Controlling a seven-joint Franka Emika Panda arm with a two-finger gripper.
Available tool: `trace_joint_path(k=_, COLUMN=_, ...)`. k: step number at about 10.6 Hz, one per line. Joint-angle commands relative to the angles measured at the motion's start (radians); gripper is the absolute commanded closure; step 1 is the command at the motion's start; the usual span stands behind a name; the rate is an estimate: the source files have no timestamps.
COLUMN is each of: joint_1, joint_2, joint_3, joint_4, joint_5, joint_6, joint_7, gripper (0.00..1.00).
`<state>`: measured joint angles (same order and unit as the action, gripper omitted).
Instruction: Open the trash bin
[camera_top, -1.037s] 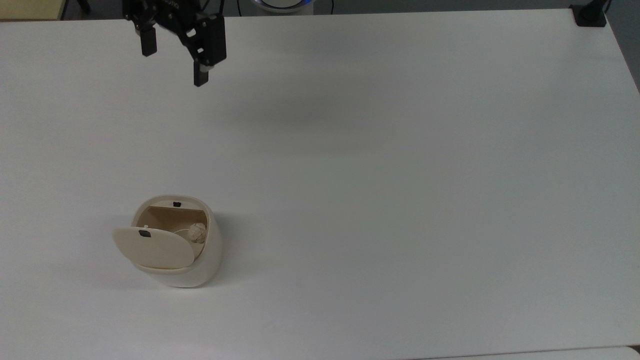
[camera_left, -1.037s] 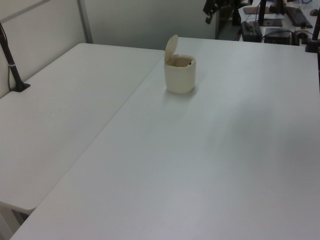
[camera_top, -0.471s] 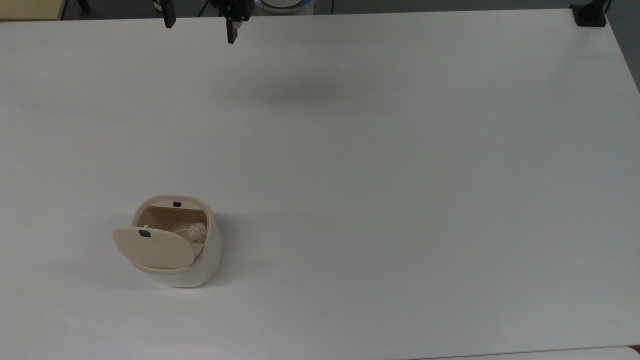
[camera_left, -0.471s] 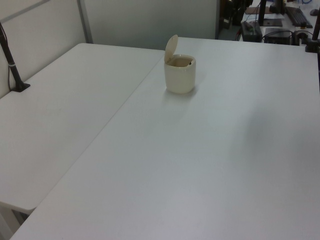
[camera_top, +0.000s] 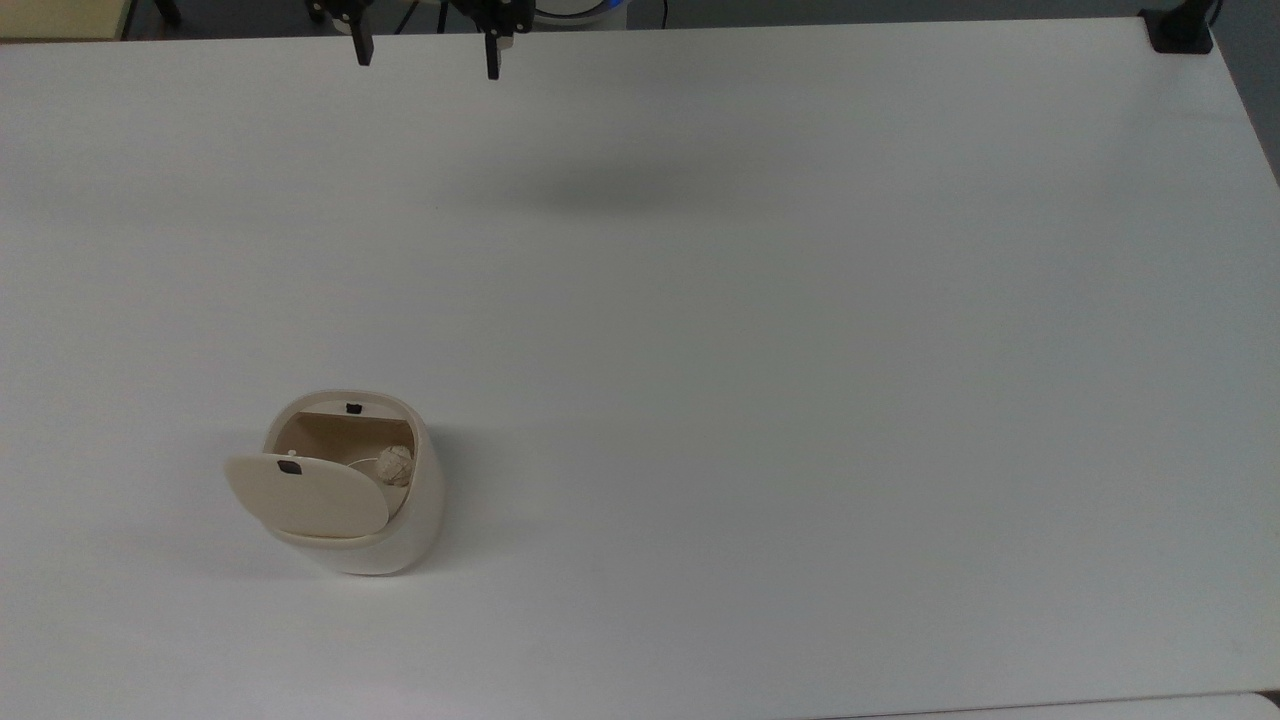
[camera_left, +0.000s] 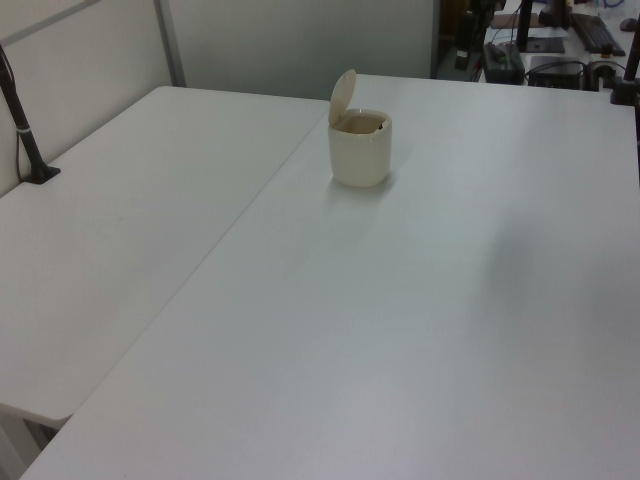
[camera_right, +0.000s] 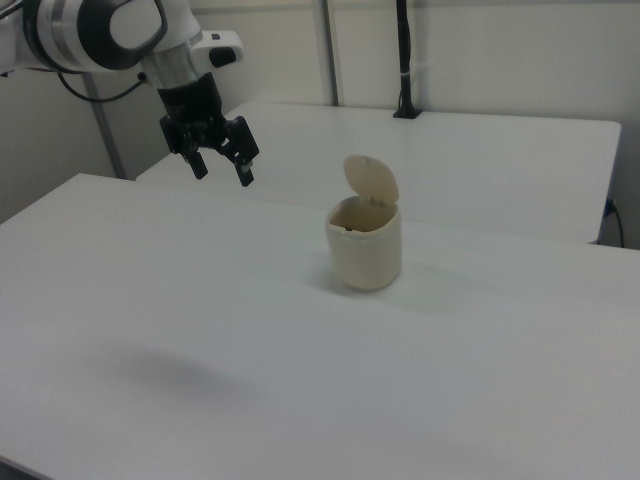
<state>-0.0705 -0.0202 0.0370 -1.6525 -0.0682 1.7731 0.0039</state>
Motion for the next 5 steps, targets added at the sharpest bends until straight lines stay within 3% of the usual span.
trace_joint_path(k=1, joint_1=0.017, joint_2=-0.023, joint_3=-0.003, joint_4=-0.023, joint_5=0.018, joint_6=-0.035, joint_7=-0.016, gripper=0.00)
trace_joint_path(k=5, joint_1=0.017, joint_2=-0.026, joint_3=-0.003, joint_4=-0.018, joint_5=0.019, joint_6=-0.046, joint_7=-0.019, gripper=0.00)
